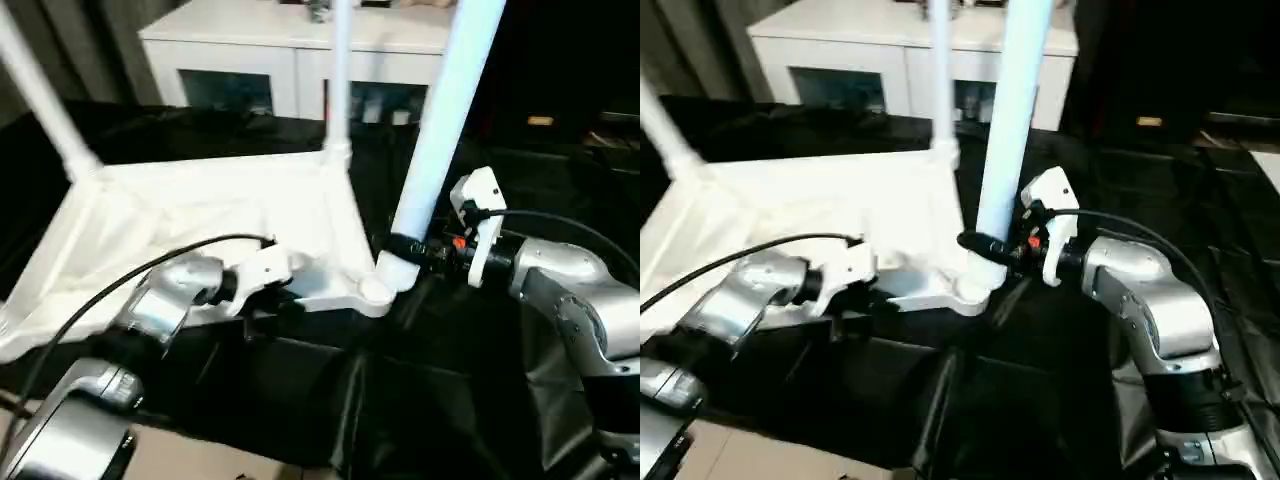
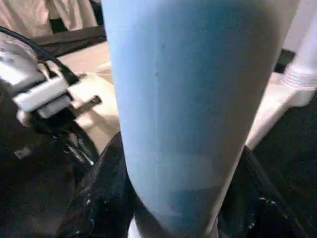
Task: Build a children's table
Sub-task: Insert table leg to table base
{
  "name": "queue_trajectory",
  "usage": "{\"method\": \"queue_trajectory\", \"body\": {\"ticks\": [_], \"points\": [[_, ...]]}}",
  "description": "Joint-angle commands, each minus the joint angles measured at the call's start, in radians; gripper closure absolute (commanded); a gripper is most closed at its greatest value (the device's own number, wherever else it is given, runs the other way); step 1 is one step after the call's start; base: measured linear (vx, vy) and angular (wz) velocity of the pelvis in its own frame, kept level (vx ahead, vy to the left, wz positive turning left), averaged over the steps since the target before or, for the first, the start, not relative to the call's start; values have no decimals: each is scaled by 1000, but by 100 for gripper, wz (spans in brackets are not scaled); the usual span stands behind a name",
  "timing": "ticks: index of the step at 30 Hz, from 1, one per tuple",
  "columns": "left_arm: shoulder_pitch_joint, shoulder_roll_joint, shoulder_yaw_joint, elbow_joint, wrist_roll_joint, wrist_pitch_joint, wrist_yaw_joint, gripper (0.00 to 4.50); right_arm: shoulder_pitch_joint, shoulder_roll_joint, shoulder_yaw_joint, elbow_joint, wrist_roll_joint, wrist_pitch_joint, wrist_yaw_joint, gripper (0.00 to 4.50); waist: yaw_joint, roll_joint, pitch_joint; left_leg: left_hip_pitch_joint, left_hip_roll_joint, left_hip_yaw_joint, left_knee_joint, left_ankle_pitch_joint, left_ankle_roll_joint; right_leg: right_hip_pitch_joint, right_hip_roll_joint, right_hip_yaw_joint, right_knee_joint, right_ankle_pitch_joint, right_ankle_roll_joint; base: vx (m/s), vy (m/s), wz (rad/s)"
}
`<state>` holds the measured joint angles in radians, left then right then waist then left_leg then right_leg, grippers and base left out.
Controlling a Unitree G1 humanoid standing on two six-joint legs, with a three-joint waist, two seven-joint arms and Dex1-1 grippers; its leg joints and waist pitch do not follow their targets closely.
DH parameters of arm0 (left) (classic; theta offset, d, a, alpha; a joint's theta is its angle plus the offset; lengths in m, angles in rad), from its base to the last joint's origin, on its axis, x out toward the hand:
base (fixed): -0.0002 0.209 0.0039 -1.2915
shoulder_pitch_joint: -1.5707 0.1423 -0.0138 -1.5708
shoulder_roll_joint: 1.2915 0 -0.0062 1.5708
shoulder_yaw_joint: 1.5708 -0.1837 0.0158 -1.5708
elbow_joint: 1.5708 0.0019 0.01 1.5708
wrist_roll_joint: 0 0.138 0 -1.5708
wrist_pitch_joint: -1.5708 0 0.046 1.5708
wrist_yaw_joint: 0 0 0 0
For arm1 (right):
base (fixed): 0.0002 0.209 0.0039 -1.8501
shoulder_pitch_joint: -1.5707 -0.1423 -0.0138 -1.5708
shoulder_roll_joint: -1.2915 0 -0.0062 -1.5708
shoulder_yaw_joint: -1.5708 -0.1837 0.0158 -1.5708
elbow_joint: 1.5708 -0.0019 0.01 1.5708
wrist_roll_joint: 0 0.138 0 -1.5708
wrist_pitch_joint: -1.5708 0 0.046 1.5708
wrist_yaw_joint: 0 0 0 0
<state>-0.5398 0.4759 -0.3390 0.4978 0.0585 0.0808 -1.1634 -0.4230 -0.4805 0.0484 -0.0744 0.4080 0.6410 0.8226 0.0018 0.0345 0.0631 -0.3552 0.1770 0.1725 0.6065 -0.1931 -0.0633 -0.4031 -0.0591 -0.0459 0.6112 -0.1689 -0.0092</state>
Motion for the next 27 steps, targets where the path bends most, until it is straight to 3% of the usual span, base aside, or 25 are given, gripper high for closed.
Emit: {"method": "queue_trajectory", "body": {"ticks": [1,11,13,14,15,27], "points": [[30,18,-5,-20,8,45,12,450,-5,-5,15,-15,11,21,21,265,13,-11,-70,-3,39,-16,-69,-208,34,53,-72,43,-84,-349,-210,0,0,0],[47,15,4,-131,-12,37,7,450,-29,24,73,55,-17,27,23,265,16,-12,-71,-2,40,-14,-68,-194,35,49,-72,45,-81,-301,-218,0,0,0],[45,16,1,-135,-13,32,1,450,-32,30,80,69,-22,24,24,265,18,-13,-72,-3,40,-14,-68,-185,38,50,-71,44,-79,-277,-222,0,0,0],[44,17,0,-137,-14,31,-2,450,-34,32,83,77,-24,21,24,265,17,-21,-73,-5,39,-12,-67,-179,40,52,-71,45,-78,-270,-222,0,0,0],[41,17,-1,-137,-15,30,-6,450,-37,36,86,88,-25,17,24,265,19,-16,-72,-5,40,-13,-68,-174,41,50,-72,45,-77,-269,-225,0,0,0],[7,10,7,-124,-27,25,-22,450,-82,73,108,212,-68,-53,18,265,24,-20,-72,-5,40,-12,-67,-167,37,51,-72,45,-75,-261,-226,0,0,0]]}}
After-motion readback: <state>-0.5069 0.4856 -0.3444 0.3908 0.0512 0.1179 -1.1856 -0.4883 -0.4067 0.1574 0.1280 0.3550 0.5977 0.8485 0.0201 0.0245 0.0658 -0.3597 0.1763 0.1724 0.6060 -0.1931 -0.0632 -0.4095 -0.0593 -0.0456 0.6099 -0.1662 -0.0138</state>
